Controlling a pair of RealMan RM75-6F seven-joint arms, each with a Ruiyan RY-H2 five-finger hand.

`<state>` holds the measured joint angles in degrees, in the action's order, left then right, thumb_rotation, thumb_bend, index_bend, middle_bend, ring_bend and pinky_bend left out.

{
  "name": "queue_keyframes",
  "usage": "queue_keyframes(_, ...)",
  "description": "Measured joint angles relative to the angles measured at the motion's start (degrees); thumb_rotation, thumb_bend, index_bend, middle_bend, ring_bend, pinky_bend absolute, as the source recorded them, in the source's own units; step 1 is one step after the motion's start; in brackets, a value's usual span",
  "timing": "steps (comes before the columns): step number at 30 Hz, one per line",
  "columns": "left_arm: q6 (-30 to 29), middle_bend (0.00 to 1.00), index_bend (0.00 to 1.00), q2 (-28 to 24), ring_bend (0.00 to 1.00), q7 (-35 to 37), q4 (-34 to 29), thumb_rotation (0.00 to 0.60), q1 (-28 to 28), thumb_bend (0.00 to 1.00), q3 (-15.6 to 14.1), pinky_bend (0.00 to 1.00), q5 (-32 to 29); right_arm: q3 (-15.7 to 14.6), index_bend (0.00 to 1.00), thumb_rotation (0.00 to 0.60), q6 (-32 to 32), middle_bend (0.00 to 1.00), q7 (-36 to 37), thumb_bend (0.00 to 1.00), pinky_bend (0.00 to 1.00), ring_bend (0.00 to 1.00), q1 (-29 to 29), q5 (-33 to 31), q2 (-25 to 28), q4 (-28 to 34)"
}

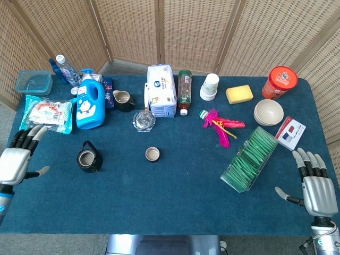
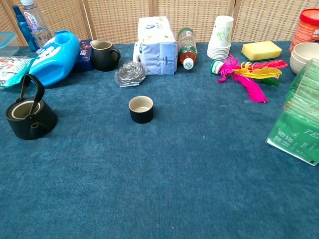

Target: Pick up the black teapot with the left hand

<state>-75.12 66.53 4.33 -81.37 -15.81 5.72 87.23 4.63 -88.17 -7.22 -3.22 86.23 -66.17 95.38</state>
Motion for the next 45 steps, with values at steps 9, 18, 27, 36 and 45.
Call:
queue_keyframes(9, 7.34, 0.00, 0.00, 2.88, 0.00, -1.39, 2.71, 0.600, -6.17, 0.00, 0.53, 0.00, 1.25, 0.30, 0.00, 0.434, 0.80, 0.00, 0.04, 0.00, 0.00, 0.00, -0.16, -1.12, 0.07, -0.15)
queue_keyframes(18, 14.37, 0.00, 0.00, 6.59, 0.00, -8.60, 2.05, 0.600, -11.39, 0.00, 1.36, 0.00, -2.81, 0.23, 0.00, 0.434, 1.56, 0.00, 0.19, 0.00, 0.00, 0.00, -0.39, -1.41, 0.24, -0.01)
queue_keyframes(27, 17.73, 0.00, 0.00, 8.23, 0.00, -12.57, 1.91, 0.600, -15.38, 0.00, 2.37, 0.00, -4.69, 0.50, 0.00, 0.434, 2.48, 0.00, 0.60, 0.00, 0.00, 0.00, -0.68, -2.37, 0.34, -0.14)
queue_keyframes(36, 21.24, 0.00, 0.00, 10.31, 0.00, -21.32, 1.73, 0.600, -18.48, 0.00, 2.28, 0.00, -8.56, 0.49, 0.00, 0.434, 3.10, 0.00, 1.31, 0.00, 0.00, 0.00, -0.88, -2.67, 0.56, -0.10)
queue_keyframes(45, 22.37, 0.05, 0.01, 13.13, 0.06, -25.99, 3.24, 0.600, -20.73, 0.20, 2.08, 0.14, -11.11, 0.43, 0.00, 0.434, 3.33, 0.00, 2.34, 0.00, 0.00, 0.00, -0.99, -2.57, 0.95, 0.05)
